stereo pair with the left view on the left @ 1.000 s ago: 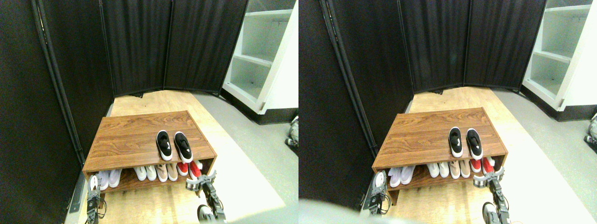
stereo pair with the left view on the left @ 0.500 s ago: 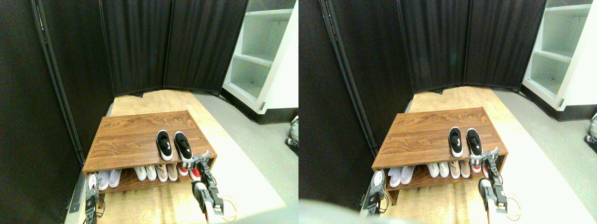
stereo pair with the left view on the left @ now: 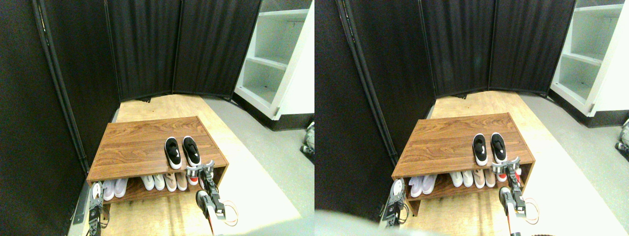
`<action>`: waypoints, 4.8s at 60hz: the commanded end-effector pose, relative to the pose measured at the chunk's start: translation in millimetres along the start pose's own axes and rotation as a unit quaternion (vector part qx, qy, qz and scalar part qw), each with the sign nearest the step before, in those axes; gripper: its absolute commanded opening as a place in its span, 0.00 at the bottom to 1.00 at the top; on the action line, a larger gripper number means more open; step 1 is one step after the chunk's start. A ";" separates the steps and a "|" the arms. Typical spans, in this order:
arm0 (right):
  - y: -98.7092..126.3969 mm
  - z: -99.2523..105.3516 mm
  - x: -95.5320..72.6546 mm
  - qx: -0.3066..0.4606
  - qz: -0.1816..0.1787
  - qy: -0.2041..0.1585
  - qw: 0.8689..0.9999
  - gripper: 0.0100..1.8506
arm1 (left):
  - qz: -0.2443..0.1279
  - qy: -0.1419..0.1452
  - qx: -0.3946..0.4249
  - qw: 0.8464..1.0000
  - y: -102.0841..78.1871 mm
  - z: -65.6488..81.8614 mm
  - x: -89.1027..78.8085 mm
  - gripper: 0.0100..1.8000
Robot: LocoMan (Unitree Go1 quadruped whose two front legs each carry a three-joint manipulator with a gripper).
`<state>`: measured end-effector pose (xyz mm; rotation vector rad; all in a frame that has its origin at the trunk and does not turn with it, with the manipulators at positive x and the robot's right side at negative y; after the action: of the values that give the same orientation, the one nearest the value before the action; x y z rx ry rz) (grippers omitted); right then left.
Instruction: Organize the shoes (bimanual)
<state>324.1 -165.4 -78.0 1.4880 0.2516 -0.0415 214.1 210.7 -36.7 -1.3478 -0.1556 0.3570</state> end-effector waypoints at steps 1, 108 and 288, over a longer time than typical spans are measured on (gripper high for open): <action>5.9 -0.5 3.4 0.007 0.016 0.002 1.000 0.84 | -0.017 -0.004 -0.006 1.000 -3.9 -1.1 2.7 0.00; 17.9 67.5 48.8 -0.136 -0.002 -0.222 0.966 0.00 | -0.014 -0.016 0.009 1.000 -0.2 -0.4 -0.4 0.00; 35.9 4.9 -84.1 -0.119 0.103 -0.108 0.982 0.00 | -0.019 -0.038 0.004 0.999 -8.9 -9.8 4.5 0.43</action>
<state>246.8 -179.4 -38.1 1.2508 -0.0229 -0.0421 220.8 202.3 -42.0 -1.3148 -0.1928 0.4201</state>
